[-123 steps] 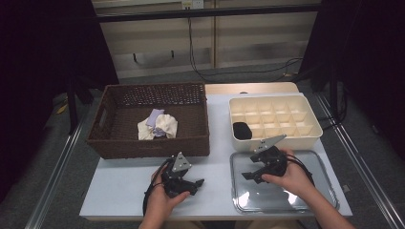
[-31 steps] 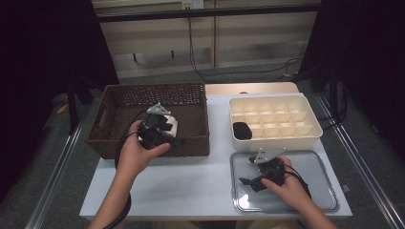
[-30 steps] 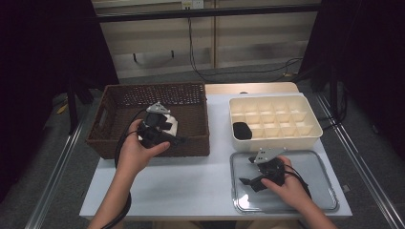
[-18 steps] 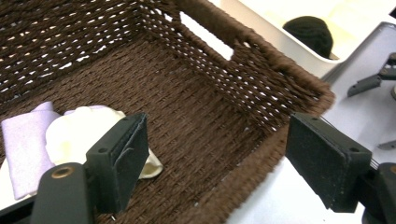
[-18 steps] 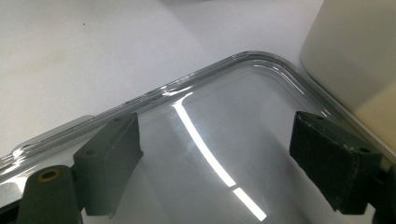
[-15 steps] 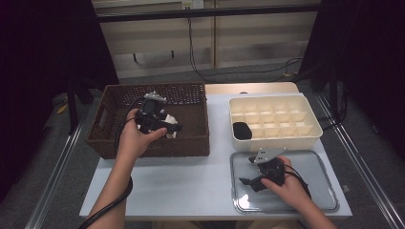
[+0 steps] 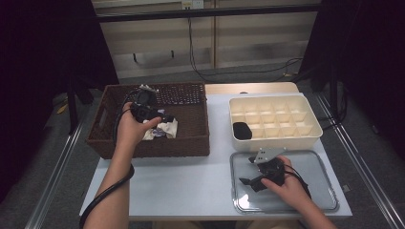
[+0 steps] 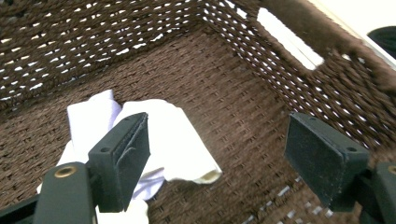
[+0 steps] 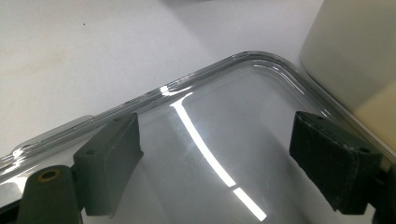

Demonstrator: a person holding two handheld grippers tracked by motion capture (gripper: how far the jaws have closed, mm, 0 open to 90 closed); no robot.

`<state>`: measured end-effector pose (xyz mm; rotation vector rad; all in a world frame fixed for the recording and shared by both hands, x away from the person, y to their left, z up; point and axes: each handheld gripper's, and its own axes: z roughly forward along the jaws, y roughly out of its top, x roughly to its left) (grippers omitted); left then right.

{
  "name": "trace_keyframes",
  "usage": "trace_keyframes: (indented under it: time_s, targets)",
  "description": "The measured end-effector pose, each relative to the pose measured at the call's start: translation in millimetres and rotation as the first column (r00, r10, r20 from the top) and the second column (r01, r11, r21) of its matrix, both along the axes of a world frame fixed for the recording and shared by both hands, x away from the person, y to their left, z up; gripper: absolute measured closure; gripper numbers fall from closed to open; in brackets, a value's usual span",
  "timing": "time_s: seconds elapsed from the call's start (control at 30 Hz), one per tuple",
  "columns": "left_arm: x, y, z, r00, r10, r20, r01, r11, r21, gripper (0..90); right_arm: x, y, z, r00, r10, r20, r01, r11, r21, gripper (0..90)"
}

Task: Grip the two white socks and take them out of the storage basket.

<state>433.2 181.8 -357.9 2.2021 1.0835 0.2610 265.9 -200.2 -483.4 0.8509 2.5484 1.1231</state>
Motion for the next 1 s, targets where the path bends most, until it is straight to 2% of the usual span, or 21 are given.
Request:
trace_keyframes:
  time_s: [0.03, 0.1, 0.17, 0.3, 0.4, 0.47, 0.6, 0.7, 0.8, 1.0]
  targets:
    - [2.3, -1.0, -0.9, 1.0, 0.005, -0.005, -0.005, 1.0, 0.005, 22.4, 0.0, 0.0, 0.0, 1.0, 0.0, 0.0, 0.0, 1.0, 0.0, 15.8]
    - [7.9, -2.1, -2.4, 0.9997, -0.006, -0.023, 0.007, 0.9989, 0.046, 22.3, 0.0, 0.0, 0.0, 1.0, 0.0, 0.0, 0.0, 1.0, 0.0, 15.8]
    - [13.3, -2.4, -5.0, 0.9994, 0.007, -0.034, -0.004, 0.9972, 0.075, 22.1, 0.3, -0.1, -0.1, 1.0, 0.002, 0.004, -0.002, 1.0, 0.0, 15.8]
    - [23.5, 0.8, -10.6, 0.9974, 0.035, -0.063, -0.031, 0.9969, 0.073, 22.1, 0.3, -0.1, -0.1, 1.0, 0.002, 0.004, -0.002, 1.0, 0.001, 15.8]
    - [29.2, 2.5, -16.9, 0.9953, 0.05, -0.083, -0.041, 0.9937, 0.104, 22.5, 0.3, -0.1, -0.1, 1.0, 0.003, 0.003, -0.003, 1.0, 0.001, 15.8]
    - [32.8, 3.9, -22.9, 0.9916, 0.062, -0.114, -0.05, 0.9927, 0.11, 23.0, 0.3, -0.1, -0.1, 1.0, 0.003, 0.004, -0.003, 1.0, 0.001, 15.8]
    - [38.5, 4.0, -34.7, 0.9868, 0.072, -0.145, -0.054, 0.9912, 0.121, 23.1, 0.4, -0.2, -0.1, 1.0, 0.002, 0.004, -0.002, 1.0, 0.001, 15.8]
    - [42.4, 2.4, -41.3, 0.9847, 0.078, -0.156, -0.052, 0.9855, 0.162, 23.4, 0.4, -0.2, -0.1, 1.0, 0.001, 0.005, -0.001, 1.0, 0.0, 15.8]
    - [46.0, 1.7, -44.5, 0.985, 0.073, -0.156, -0.049, 0.9866, 0.156, 23.8, 0.4, -0.2, -0.1, 1.0, 0.002, 0.005, -0.002, 1.0, 0.0, 15.8]
    - [51.7, 3.3, -56.7, 0.978, 0.099, -0.184, -0.074, 0.9876, 0.139, 23.6, 0.4, -0.2, -0.1, 1.0, 0.002, 0.004, -0.002, 1.0, 0.002, 15.8]
